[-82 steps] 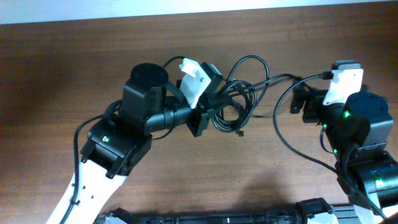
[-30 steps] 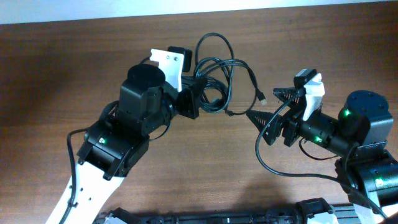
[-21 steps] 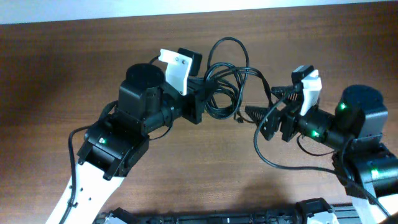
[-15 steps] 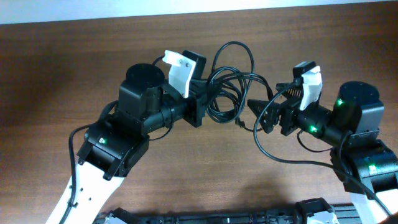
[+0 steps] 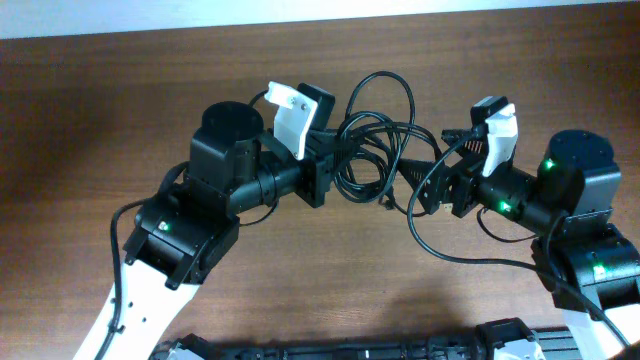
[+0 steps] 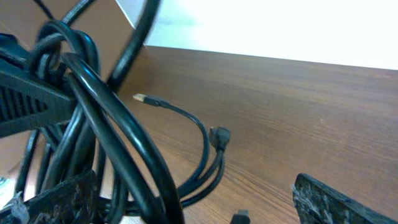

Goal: Untangle cables

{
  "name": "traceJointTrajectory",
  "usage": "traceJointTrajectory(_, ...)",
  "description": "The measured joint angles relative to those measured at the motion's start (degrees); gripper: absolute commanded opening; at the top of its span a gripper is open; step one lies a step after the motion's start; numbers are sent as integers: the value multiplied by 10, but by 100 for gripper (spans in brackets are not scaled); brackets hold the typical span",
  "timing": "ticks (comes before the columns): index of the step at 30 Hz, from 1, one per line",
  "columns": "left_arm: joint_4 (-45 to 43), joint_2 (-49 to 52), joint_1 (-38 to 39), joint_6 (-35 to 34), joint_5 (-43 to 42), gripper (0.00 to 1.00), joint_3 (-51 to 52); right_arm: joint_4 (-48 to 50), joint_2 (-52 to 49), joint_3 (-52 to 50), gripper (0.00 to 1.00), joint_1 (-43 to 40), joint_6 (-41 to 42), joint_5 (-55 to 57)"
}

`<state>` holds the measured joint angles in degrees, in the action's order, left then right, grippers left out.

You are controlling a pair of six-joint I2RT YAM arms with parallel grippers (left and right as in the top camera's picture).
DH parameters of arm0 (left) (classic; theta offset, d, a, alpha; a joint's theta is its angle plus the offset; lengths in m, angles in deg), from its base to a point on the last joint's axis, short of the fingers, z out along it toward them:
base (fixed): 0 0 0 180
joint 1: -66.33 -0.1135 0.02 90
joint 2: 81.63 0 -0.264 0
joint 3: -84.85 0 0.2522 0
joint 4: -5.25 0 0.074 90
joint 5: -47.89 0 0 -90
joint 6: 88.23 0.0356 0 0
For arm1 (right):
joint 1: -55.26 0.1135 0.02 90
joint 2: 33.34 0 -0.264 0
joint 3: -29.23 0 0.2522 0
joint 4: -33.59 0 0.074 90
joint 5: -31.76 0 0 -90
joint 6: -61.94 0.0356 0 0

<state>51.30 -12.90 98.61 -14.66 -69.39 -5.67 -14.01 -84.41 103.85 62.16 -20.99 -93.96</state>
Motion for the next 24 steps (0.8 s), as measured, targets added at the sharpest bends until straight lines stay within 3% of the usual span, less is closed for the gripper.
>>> traceJointTrajectory(12,5,0,0,17,-4,0,0,11,0,0,99,-1,-2,19)
traceJointTrajectory(19,44,0,0,24,67,0,0,13,0,0,99,-1,-2,73)
traceJointTrajectory(24,43,0,0,24,65,0,0,15,0,0,99,-1,-2,79)
